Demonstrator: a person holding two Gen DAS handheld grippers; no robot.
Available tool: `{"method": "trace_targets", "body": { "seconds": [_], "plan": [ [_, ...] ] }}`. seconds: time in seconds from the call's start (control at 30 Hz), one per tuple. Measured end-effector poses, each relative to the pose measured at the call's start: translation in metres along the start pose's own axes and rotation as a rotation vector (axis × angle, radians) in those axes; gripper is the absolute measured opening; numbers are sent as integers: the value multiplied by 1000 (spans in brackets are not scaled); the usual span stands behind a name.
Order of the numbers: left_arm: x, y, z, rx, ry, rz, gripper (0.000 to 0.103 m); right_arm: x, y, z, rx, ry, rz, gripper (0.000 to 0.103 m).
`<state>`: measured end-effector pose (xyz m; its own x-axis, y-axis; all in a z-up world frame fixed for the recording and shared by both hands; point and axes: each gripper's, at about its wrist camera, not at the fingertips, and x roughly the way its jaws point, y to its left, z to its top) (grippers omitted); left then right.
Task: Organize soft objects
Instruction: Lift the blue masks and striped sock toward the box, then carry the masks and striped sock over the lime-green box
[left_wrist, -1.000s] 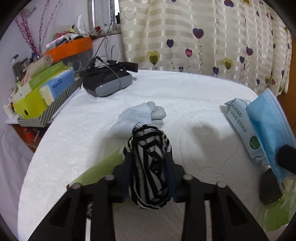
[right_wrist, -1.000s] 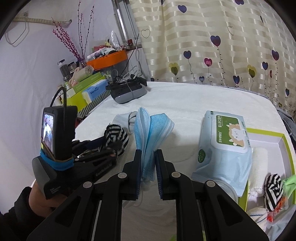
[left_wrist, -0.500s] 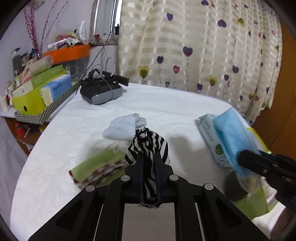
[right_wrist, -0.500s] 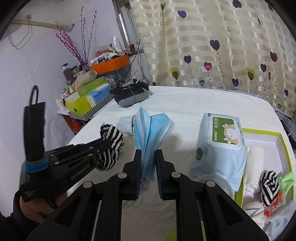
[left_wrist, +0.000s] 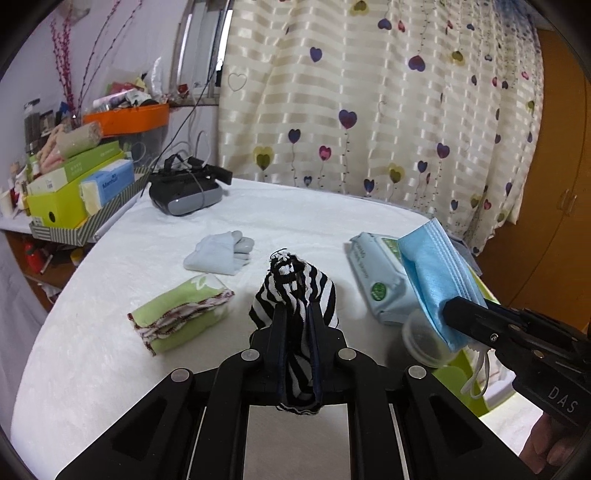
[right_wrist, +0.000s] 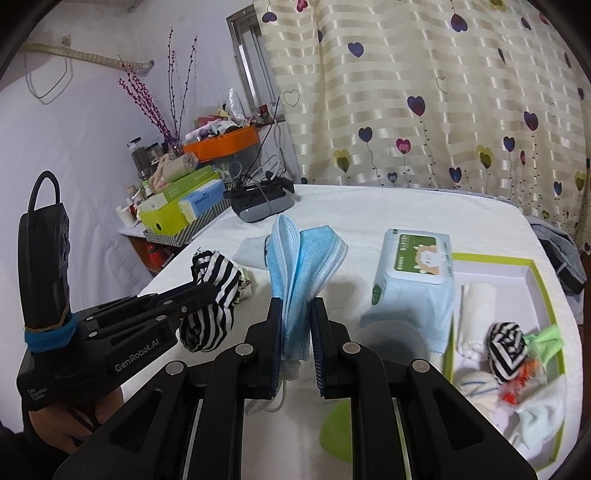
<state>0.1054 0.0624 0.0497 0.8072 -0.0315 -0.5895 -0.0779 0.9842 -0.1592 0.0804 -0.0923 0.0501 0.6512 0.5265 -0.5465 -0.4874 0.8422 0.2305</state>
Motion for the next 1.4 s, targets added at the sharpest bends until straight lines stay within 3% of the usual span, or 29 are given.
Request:
{"method": "trace_targets", "body": {
  "seconds": [0.6, 1.4],
  "plan": [
    [-38, -48, -8, 47, -31, -63, 10, -55, -19, -13, 26, -63, -51, 15],
    [-24, -110, -12, 126, 11, -168, 10, -88, -83, -26, 104, -85, -156, 15]
  ]
}}
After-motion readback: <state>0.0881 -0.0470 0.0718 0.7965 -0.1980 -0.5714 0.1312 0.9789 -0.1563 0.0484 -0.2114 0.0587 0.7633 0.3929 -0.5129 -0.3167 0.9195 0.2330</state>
